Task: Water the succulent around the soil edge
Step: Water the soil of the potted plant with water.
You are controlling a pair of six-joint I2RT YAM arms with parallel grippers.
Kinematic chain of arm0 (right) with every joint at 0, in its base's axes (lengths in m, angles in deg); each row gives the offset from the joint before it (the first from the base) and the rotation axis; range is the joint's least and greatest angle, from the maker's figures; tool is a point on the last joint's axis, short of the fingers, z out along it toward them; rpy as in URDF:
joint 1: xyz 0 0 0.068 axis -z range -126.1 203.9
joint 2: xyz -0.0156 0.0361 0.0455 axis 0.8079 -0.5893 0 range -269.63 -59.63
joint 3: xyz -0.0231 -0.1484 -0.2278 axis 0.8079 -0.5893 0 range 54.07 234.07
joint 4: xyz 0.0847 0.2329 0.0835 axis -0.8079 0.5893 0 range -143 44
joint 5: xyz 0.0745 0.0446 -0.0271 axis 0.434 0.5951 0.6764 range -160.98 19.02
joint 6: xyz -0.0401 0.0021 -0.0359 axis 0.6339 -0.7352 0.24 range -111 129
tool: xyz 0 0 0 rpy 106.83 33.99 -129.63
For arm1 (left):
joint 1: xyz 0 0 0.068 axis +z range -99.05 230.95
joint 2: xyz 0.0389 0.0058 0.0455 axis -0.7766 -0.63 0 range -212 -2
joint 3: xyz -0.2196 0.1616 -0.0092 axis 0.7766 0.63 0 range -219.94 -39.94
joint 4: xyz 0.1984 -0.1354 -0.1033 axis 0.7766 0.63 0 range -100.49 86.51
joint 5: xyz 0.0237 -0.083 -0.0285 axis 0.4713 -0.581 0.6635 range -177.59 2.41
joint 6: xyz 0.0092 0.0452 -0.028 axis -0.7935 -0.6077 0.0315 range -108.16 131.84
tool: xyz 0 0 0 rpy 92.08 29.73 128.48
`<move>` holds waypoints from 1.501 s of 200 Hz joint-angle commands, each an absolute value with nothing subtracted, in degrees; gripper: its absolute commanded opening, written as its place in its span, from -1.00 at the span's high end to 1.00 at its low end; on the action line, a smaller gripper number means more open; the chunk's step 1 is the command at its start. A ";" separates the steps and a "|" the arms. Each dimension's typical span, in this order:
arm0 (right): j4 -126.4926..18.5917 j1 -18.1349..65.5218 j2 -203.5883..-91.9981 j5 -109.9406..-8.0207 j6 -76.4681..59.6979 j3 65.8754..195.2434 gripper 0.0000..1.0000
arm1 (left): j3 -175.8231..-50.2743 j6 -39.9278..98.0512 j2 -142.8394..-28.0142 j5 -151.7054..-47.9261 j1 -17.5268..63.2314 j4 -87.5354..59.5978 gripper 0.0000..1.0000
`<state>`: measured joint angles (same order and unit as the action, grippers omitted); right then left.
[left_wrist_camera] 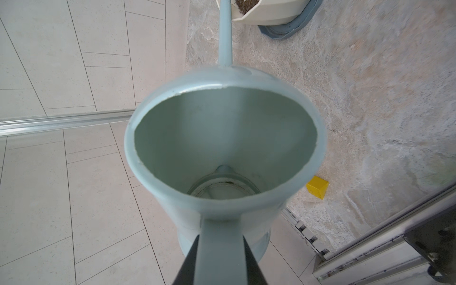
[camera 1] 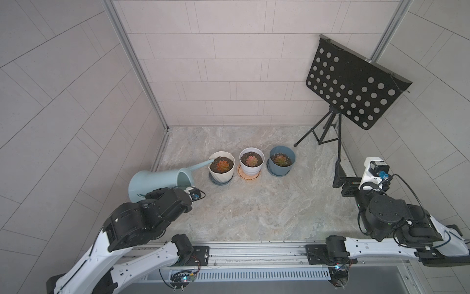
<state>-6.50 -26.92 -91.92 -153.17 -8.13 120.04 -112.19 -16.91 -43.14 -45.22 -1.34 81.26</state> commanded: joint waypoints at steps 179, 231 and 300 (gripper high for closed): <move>-6.50 -26.69 -87.07 -153.79 -4.93 118.39 -0.99 | -109.32 -25.04 -41.30 -36.39 -4.90 86.91 1.00; -6.59 -26.68 -86.50 -154.04 -5.06 117.71 -0.99 | -111.65 -26.48 -41.25 -39.60 -5.69 86.02 1.00; -6.58 -26.66 -87.09 -154.12 -4.99 118.31 -0.99 | -113.05 -25.38 -39.20 -44.39 -6.40 87.49 1.00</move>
<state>-6.50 -26.92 -86.98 -153.37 -5.57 118.01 -110.95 -25.28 -40.48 -44.47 -6.08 81.26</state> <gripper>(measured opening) 0.997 0.210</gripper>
